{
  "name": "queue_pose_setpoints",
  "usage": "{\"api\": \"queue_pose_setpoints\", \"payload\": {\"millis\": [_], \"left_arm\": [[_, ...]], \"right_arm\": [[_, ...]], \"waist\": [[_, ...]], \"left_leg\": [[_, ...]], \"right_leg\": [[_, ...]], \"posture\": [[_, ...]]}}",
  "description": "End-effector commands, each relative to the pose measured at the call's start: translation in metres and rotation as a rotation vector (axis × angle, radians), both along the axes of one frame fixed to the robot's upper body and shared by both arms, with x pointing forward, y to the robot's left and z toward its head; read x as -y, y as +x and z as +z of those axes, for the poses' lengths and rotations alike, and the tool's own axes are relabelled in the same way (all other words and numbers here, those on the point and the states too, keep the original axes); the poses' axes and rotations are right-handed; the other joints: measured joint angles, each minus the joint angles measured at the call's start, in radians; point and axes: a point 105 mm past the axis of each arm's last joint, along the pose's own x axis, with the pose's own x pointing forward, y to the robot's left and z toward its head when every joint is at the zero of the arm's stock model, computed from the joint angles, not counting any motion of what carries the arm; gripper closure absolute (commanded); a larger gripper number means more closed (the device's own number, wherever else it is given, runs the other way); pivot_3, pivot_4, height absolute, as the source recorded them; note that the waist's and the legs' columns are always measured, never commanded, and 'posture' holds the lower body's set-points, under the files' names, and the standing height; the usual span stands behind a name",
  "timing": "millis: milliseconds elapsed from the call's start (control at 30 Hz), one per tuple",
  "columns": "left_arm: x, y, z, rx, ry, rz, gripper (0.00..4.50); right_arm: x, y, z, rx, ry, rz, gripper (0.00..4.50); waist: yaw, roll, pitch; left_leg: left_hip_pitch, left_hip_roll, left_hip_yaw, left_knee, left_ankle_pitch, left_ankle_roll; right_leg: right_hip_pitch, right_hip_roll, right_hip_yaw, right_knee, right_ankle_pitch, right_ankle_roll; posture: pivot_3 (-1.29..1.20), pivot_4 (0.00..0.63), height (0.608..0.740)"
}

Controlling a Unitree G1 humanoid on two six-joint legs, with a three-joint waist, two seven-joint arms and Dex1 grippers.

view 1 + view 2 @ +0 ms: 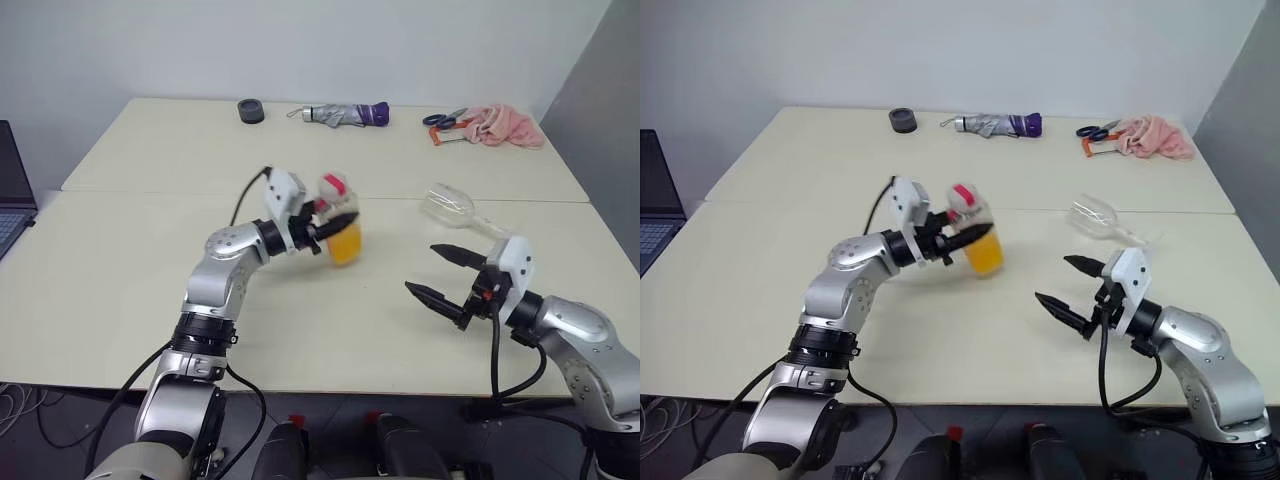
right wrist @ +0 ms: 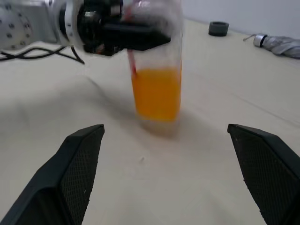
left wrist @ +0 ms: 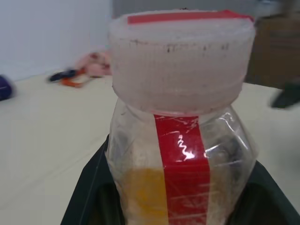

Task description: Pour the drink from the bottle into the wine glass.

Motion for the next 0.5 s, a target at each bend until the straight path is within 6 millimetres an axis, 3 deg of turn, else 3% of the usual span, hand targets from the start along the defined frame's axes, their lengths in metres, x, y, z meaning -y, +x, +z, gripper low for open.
{"api": "queue_pose_setpoints", "payload": {"millis": [33, 200, 500], "left_arm": [[0.005, -0.013, 0.007, 0.065, 0.045, -0.126, 2.6], [0.013, -0.016, 0.0, 0.076, 0.103, -0.213, 2.6], [0.025, -0.01, -0.002, 0.122, 0.108, -0.222, 2.6]], "right_arm": [[-0.01, -0.002, 0.037, 0.082, 0.066, 0.0, 0.0], [-0.033, 0.002, 0.056, 0.081, 0.08, 0.019, 0.0], [-0.066, 0.011, 0.056, 0.106, 0.03, 0.058, 0.0]], "waist": [[-0.005, 0.0, 0.0], [-0.003, 0.0, 0.0], [0.003, 0.0, 0.0]], "left_leg": [[0.0, 0.001, 0.0, 0.0, 0.0, 0.0], [0.001, 0.002, 0.0, 0.0, 0.0, 0.0], [-0.002, 0.001, -0.001, 0.0, 0.0, 0.001]], "right_leg": [[0.0, 0.001, 0.0, 0.0, 0.0, 0.0], [0.0, 0.004, 0.001, 0.001, 0.0, 0.0], [-0.001, 0.002, 0.0, -0.001, 0.0, 0.0]], "posture": [[0.0, 0.15, 0.74], [0.0, 0.15, 0.74], [0.0, 0.15, 0.74]]}}
